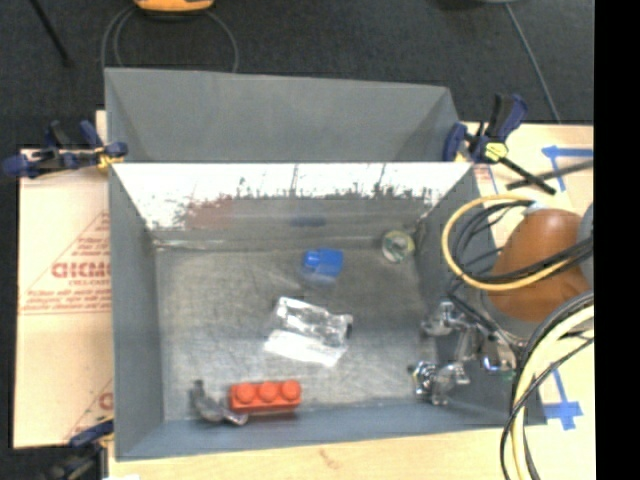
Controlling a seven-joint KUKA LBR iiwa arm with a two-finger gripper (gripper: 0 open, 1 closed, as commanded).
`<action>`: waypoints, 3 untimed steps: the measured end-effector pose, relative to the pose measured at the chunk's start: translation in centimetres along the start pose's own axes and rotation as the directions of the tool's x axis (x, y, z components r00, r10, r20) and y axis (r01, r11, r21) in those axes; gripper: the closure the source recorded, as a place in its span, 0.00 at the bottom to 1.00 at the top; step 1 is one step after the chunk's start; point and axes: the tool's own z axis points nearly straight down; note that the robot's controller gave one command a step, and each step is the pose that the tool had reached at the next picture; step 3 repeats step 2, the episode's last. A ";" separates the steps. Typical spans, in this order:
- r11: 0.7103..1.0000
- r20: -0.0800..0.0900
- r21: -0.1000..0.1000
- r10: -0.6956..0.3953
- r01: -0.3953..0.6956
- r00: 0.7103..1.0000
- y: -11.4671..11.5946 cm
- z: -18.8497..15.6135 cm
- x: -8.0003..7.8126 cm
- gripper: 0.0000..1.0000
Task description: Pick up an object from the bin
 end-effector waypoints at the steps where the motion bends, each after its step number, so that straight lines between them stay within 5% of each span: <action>1: 1.000 0.005 0.001 -0.004 0.004 1.000 0.0 -0.1 -0.2 1.00; 2: 0.974 0.003 -0.001 -0.229 0.229 0.974 3.2 -16.9 -2.5 1.00; 3: 0.974 0.003 -0.001 -0.229 0.229 0.974 3.2 -16.9 -2.5 1.00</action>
Offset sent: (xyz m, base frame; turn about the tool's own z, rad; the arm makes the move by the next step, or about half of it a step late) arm 0.0000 0.0000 0.0000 0.0000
